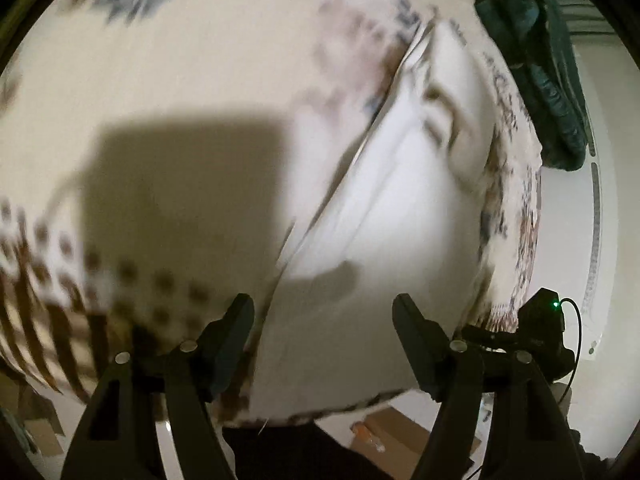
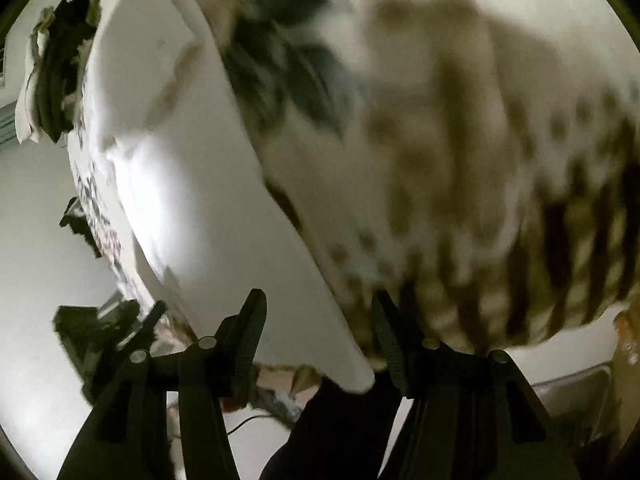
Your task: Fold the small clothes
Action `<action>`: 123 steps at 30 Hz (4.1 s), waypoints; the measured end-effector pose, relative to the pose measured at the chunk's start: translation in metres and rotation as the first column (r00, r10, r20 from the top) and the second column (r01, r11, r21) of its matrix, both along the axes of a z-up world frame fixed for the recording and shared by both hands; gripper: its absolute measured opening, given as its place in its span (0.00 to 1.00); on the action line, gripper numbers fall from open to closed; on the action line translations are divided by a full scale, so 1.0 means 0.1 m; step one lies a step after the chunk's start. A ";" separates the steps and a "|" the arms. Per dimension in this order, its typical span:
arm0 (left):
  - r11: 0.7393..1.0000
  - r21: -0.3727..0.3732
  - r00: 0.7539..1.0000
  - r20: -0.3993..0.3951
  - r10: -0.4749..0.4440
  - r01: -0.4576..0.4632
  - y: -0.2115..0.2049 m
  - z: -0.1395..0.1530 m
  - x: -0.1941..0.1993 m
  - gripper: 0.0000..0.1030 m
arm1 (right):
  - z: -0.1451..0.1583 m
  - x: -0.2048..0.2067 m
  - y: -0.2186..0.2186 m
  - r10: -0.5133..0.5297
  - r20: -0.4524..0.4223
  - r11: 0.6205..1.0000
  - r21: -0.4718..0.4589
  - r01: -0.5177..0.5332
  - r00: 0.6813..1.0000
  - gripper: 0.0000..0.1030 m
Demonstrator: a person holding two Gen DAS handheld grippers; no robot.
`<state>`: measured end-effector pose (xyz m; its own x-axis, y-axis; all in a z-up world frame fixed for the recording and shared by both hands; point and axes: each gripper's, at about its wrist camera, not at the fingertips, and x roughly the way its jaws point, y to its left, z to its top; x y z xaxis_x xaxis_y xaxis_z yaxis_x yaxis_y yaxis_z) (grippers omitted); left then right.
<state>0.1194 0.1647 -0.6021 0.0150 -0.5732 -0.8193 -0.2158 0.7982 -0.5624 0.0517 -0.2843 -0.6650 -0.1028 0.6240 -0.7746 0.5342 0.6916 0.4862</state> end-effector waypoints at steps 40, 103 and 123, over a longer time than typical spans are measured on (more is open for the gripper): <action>0.985 -0.063 0.984 0.069 0.163 -0.159 0.11 0.11 -0.70 0.01 | 0.20 -0.45 0.33 0.042 0.105 0.988 -0.152 -0.026 0.994 0.02; 0.958 -0.207 0.923 0.288 0.255 -0.200 -0.36 0.62 2.78 0.43 | 0.82 3.12 -0.55 -0.284 0.427 0.959 0.121 0.257 0.859 0.51; 0.999 -0.047 0.955 0.295 0.026 -0.012 -0.75 0.08 3.10 0.03 | 0.35 3.41 -0.33 -0.168 0.385 0.978 -0.049 0.202 0.908 0.03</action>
